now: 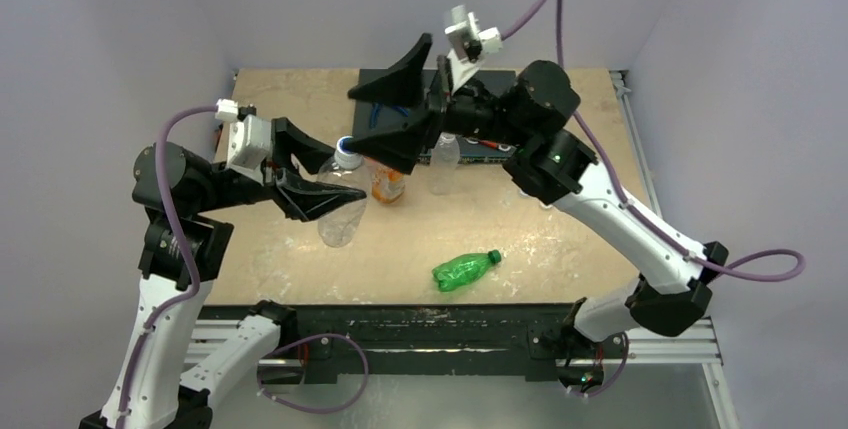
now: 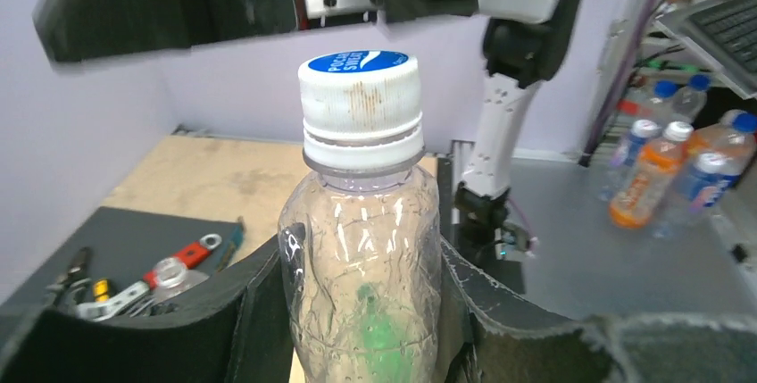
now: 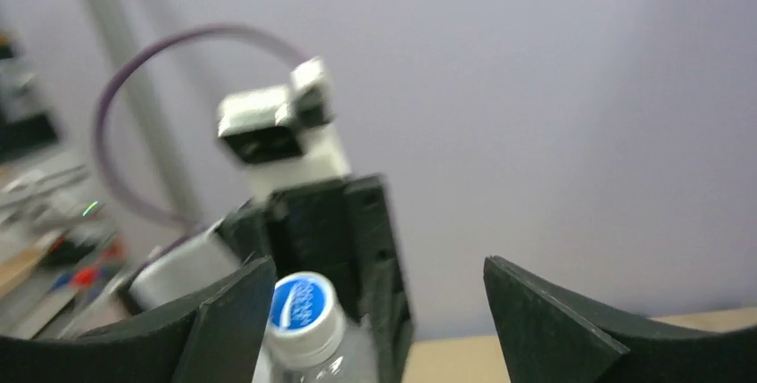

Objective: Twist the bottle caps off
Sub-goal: Unscrew the bottle cap from the plastic bottle.

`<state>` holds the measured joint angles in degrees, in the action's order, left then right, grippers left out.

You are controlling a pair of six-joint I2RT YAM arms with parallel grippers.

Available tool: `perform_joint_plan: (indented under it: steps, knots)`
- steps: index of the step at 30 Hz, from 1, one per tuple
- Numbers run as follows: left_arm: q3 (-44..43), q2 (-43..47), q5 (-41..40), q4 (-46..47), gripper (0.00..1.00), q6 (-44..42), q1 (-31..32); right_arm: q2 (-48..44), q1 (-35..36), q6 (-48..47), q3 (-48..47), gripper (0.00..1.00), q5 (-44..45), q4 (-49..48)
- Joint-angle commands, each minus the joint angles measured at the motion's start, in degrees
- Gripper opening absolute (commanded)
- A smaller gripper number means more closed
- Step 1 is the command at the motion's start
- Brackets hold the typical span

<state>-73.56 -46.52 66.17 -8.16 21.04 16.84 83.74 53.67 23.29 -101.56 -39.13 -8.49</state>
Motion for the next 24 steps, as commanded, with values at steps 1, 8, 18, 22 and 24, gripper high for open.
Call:
perform_joint_plan:
  steps: [1,8,18,22,24]
  knots:
    - [-0.8,2.0,-15.1,-4.6,0.00,-12.5,-0.3,-5.8,1.9,-4.7,-2.7,0.93,32.9,7.6]
    - [1.2,1.9,-28.0,-7.3,0.00,-20.7,-0.3,3.7,12.6,-11.8,-16.0,0.91,52.1,22.1]
    - [1.8,2.0,-29.3,-8.4,0.00,-22.7,-0.3,6.6,13.3,-10.4,-17.3,0.74,53.2,21.5]
    - [1.9,1.7,-30.1,-8.5,0.00,-22.4,-0.3,7.0,13.3,-9.9,-17.4,0.65,52.5,21.4]
    - [1.7,1.5,-30.5,-8.9,0.00,-22.4,-0.3,7.3,13.3,-9.7,-17.4,0.64,52.1,21.6]
